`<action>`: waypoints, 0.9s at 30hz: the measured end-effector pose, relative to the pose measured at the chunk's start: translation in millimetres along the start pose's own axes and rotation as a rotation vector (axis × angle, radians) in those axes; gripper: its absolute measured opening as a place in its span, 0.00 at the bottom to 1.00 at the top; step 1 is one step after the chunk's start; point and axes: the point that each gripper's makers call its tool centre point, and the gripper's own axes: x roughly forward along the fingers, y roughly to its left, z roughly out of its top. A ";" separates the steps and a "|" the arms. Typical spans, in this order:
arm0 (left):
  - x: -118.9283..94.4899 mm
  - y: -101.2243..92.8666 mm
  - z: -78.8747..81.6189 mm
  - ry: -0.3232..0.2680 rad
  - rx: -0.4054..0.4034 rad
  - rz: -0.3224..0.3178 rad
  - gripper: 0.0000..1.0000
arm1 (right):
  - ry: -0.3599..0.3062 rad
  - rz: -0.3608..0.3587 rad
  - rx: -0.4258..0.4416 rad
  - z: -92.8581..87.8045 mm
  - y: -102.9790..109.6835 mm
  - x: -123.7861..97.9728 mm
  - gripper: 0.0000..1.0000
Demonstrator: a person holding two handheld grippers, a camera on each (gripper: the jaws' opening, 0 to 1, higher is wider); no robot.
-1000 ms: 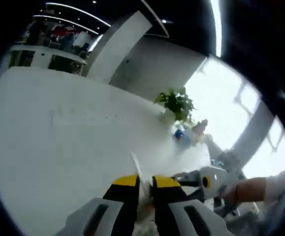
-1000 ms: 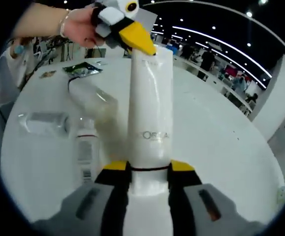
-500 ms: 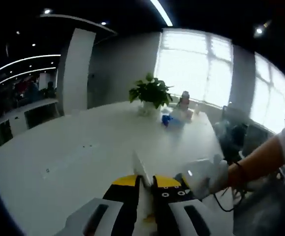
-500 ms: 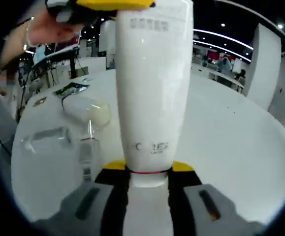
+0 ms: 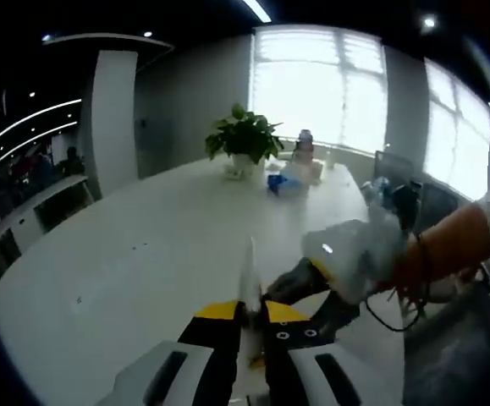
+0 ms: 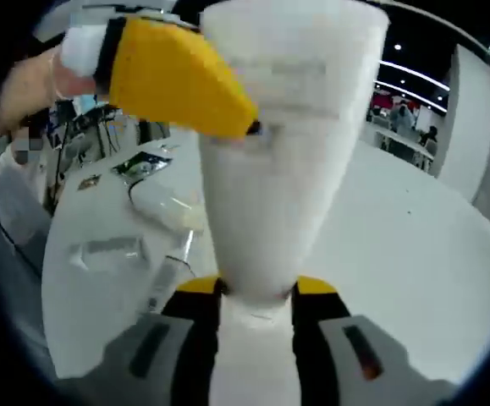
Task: Arrange the skincare products in the storage area until every visible bottle or jar stands upright without overlapping.
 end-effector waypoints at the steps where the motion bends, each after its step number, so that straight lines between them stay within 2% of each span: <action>1: 1.2 -0.5 -2.1 0.012 0.015 -0.009 0.10 | 0.004 0.050 0.058 1.3 0.9 -2.9 0.32; 2: 1.9 -0.9 -3.1 0.017 0.015 -0.011 0.10 | 0.014 0.054 0.069 -0.8 0.9 -2.6 0.32; 4: 5.0 -0.2 -6.6 0.030 0.006 -0.016 0.11 | 0.003 0.031 0.034 -0.7 0.2 -1.4 0.32; 7: 6.3 -0.7 -10.8 0.040 -0.024 -0.031 0.12 | 0.009 0.010 0.062 -1.3 3.6 -2.7 0.31; 11: 3.2 -5.6 -17.1 0.044 -0.046 -0.071 0.13 | -0.013 -0.029 0.091 -2.2 10.5 -5.4 0.31; 16: -3.1 -14.4 -23.6 0.018 -0.052 -0.121 0.14 | -0.050 -0.145 0.150 -4.0 20.2 -9.8 0.32; 20: -4.9 -18.7 -28.6 0.007 -0.041 -0.159 0.15 | -0.047 -0.227 0.190 -5.3 25.5 -11.4 0.32; 24: -5.7 -20.8 -33.0 0.002 -0.049 -0.171 0.16 | -0.035 -0.271 0.200 -5.5 28.0 -11.2 0.32; 27: -5.1 -20.8 -33.6 -0.005 -0.038 -0.169 0.17 | -0.027 -0.276 0.187 -6.1 26.7 -10.9 0.32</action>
